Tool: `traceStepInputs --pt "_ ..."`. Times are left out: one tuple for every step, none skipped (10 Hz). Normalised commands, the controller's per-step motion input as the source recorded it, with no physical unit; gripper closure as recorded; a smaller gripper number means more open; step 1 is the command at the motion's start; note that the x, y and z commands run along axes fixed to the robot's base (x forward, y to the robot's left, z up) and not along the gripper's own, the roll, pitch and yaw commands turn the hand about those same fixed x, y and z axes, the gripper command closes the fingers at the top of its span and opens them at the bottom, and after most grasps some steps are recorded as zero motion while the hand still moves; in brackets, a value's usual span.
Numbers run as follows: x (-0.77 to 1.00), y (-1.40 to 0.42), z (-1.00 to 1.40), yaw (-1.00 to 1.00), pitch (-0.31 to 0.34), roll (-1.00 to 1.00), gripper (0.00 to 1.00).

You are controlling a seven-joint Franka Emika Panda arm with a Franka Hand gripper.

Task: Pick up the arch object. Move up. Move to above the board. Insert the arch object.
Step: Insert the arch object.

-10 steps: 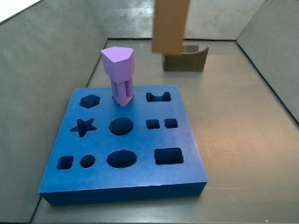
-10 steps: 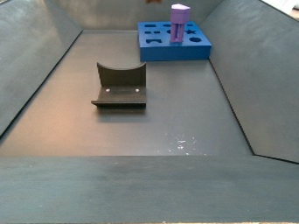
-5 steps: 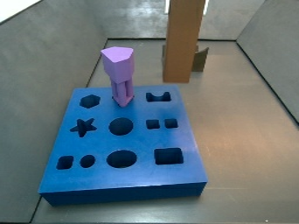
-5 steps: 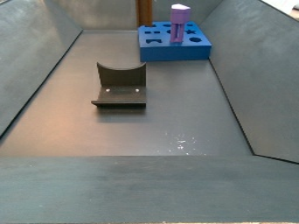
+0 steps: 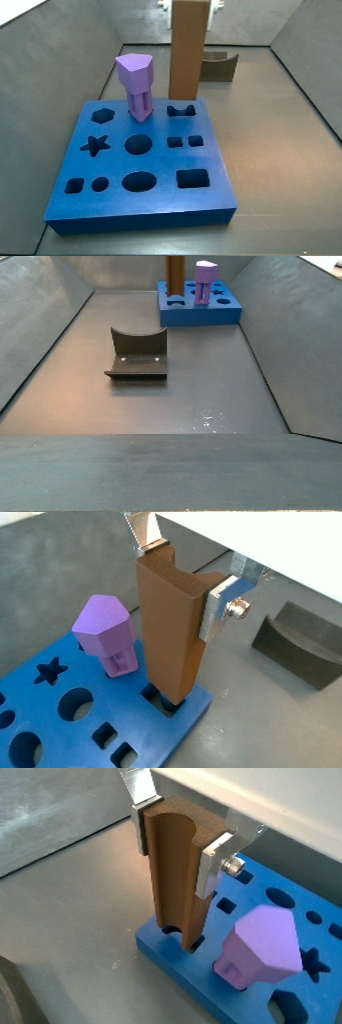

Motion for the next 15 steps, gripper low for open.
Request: traceStepInputs --pt "0.0 -0.03 -0.05 0.0 -0.01 0.0 1.0" --pt "0.0 -0.06 -0.55 0.0 0.0 -0.08 1.0" --pt "0.06 -0.04 -0.76 0.0 -0.02 -0.12 1.0" --pt "0.0 0.0 -0.78 0.01 -0.023 -0.13 1.0" --pt "0.0 0.0 0.0 0.0 0.021 0.0 1.0" --pt "-0.19 -0.12 -0.34 0.01 0.0 0.0 1.0" --pt "-0.4 -0.23 -0.4 0.01 0.0 -0.02 1.0" --pt "-0.54 -0.22 -0.36 0.01 -0.016 -0.06 1.0" --pt "-0.52 -0.16 -0.31 0.21 -0.036 -0.07 1.0" --pt "-0.31 -0.06 -0.45 0.4 -0.046 -0.06 1.0" --pt "0.0 0.0 -0.5 0.57 -0.033 -0.03 1.0" --pt "0.21 0.19 -0.44 0.71 0.0 0.0 1.0" --pt "0.25 0.12 -0.39 0.73 0.0 0.0 1.0" --pt "0.67 0.0 -0.19 0.5 0.053 0.0 1.0" --pt "0.0 0.0 0.0 0.0 0.0 0.02 1.0"
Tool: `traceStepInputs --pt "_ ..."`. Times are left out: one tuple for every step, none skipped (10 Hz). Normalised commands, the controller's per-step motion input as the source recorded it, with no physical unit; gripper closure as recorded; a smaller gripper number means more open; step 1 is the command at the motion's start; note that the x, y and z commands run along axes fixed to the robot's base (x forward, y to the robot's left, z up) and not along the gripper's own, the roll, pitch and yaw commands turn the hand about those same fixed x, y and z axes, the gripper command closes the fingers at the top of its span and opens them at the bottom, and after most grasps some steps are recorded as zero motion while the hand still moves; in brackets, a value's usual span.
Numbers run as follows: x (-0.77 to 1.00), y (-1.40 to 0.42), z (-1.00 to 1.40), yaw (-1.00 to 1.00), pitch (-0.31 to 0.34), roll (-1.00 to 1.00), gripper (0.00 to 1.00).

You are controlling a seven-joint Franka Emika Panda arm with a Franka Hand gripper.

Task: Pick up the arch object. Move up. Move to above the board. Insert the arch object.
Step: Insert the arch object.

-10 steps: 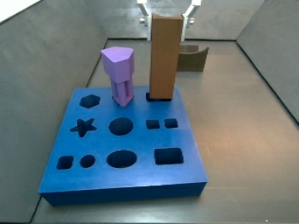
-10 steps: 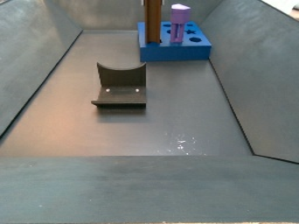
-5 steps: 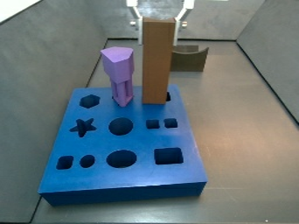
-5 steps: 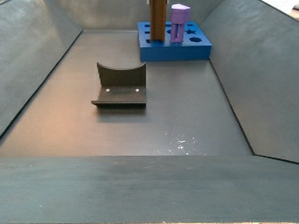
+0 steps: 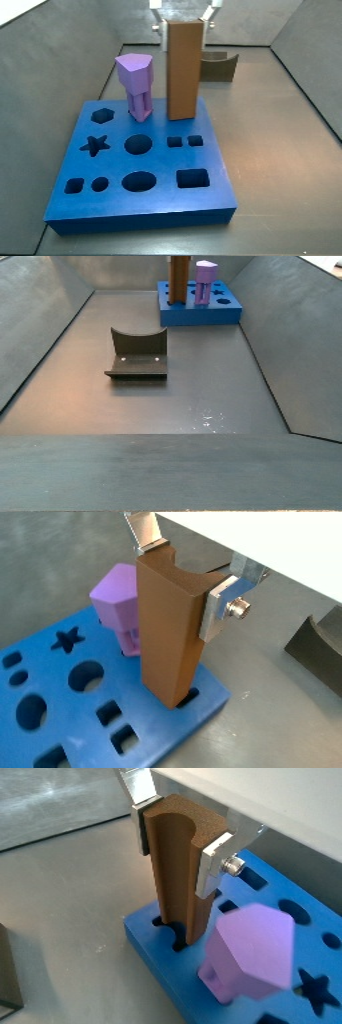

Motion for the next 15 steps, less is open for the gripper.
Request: traceStepInputs --pt "0.0 0.0 -0.04 0.0 0.0 0.0 1.0" --pt "0.04 0.27 -0.21 -0.15 0.057 0.0 1.0" --pt "0.09 0.43 -0.25 -0.41 0.1 0.0 1.0" --pt "0.21 0.47 -0.22 -0.44 0.121 0.0 1.0" --pt "0.1 0.26 -0.17 -0.38 0.094 0.0 1.0" --pt "-0.15 0.0 -0.55 -0.61 0.0 0.0 1.0" --pt "-0.35 -0.12 -0.73 -0.7 0.0 0.06 1.0" --pt "-0.35 -0.24 -0.72 -0.61 0.0 0.06 1.0" --pt "-0.36 -0.3 -0.87 -0.55 -0.007 0.04 1.0" --pt "-0.44 -0.3 -0.91 -0.45 -0.01 0.11 1.0" --pt "-0.54 -0.3 -0.66 -0.3 -0.006 0.25 1.0" --pt "-0.49 -0.37 -0.42 -0.22 0.0 0.38 1.0" --pt "-0.46 -0.37 -0.26 -0.13 0.0 0.48 1.0" --pt "-0.3 -0.39 -0.18 -0.13 0.0 0.5 1.0" --pt "0.0 -0.51 -0.65 -0.15 0.0 0.37 1.0"
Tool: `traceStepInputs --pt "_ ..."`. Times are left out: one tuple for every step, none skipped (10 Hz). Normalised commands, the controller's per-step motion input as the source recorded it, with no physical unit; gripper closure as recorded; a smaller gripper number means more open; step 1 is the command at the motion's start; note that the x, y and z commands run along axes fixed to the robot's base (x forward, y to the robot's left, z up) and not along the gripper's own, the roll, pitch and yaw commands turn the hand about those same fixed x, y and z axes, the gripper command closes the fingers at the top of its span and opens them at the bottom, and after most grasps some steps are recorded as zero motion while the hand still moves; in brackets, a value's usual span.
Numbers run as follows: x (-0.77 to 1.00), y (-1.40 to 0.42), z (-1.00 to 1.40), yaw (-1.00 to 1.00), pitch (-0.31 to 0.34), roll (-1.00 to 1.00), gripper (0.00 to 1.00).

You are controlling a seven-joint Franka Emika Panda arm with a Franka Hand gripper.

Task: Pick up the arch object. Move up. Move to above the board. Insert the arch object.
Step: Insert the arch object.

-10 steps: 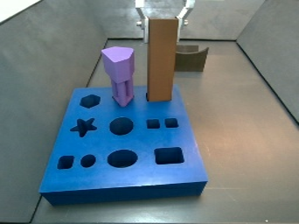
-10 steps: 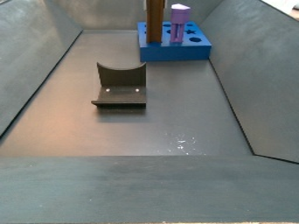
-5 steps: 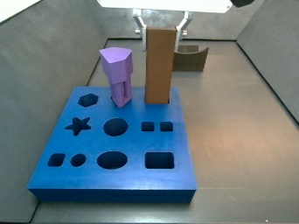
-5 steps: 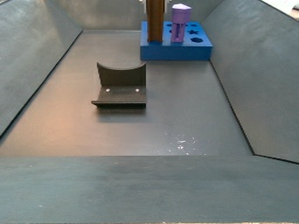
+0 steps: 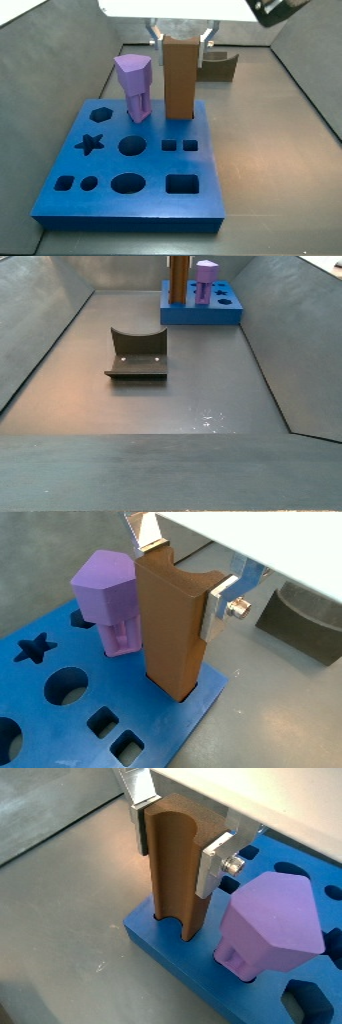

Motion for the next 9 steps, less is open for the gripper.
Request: traceStepInputs --pt "0.26 -0.41 -1.0 -0.13 -0.009 0.16 1.0" --pt "0.46 -0.22 -1.0 -0.12 0.0 0.02 1.0" --pt "0.55 -0.19 -1.0 -0.18 0.0 0.0 1.0" --pt "0.5 -0.09 -1.0 -0.21 0.019 0.04 1.0" --pt "0.35 -0.03 -0.91 -0.17 0.114 0.13 1.0" --pt "0.0 0.0 -0.72 -0.05 0.004 0.0 1.0" --pt "0.0 0.0 0.01 0.0 0.021 0.0 1.0" --pt "0.0 0.0 0.0 0.0 -0.011 0.0 1.0" --pt "0.0 0.0 0.0 0.0 0.0 0.0 1.0"
